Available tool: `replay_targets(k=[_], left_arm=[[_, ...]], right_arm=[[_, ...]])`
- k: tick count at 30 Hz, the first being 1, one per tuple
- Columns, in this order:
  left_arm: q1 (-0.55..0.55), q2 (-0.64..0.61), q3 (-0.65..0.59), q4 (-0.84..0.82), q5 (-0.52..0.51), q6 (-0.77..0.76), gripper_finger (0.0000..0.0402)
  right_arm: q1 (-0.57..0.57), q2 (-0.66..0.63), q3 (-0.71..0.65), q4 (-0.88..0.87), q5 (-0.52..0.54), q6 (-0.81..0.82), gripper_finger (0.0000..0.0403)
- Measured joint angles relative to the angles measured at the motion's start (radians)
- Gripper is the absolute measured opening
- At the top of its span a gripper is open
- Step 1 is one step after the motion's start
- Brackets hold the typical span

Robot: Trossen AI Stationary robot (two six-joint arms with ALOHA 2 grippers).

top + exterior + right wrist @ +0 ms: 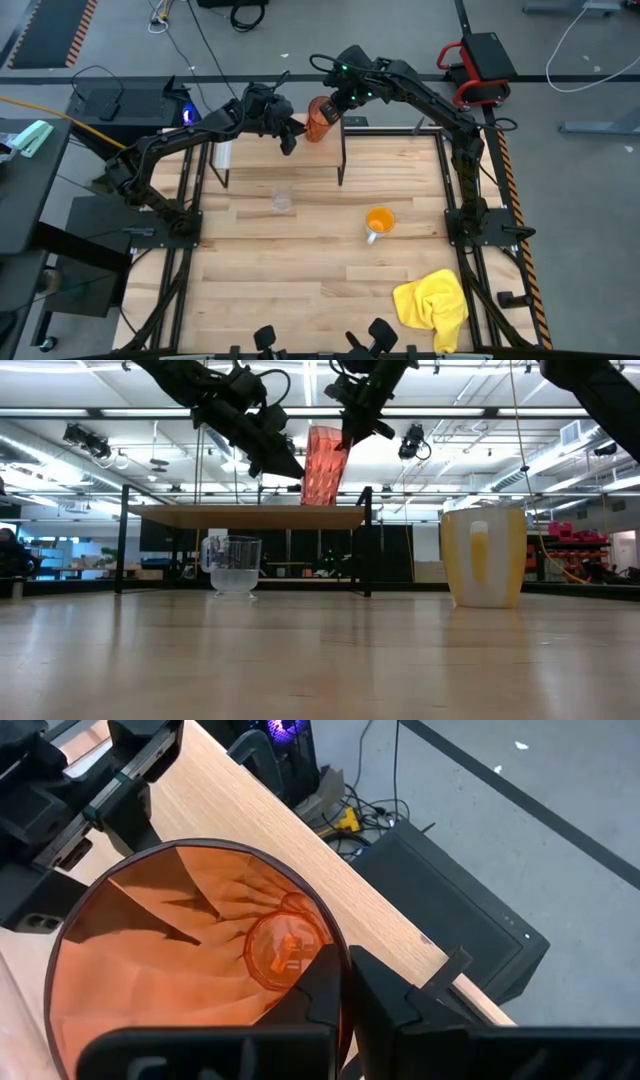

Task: Stack small to large cups/mugs on shelf
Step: Put the orange glass on the shelf

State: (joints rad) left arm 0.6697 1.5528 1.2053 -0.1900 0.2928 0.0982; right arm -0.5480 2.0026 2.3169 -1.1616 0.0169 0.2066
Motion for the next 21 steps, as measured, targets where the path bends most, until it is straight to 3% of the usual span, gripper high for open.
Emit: replay_targets(k=[21], left_arm=[[0.008,0.000,0.000,-0.002,0.000,0.003,0.0091]], right_arm=[[0.000,0.000,0.000,-0.005,0.000,-0.010,0.0062]])
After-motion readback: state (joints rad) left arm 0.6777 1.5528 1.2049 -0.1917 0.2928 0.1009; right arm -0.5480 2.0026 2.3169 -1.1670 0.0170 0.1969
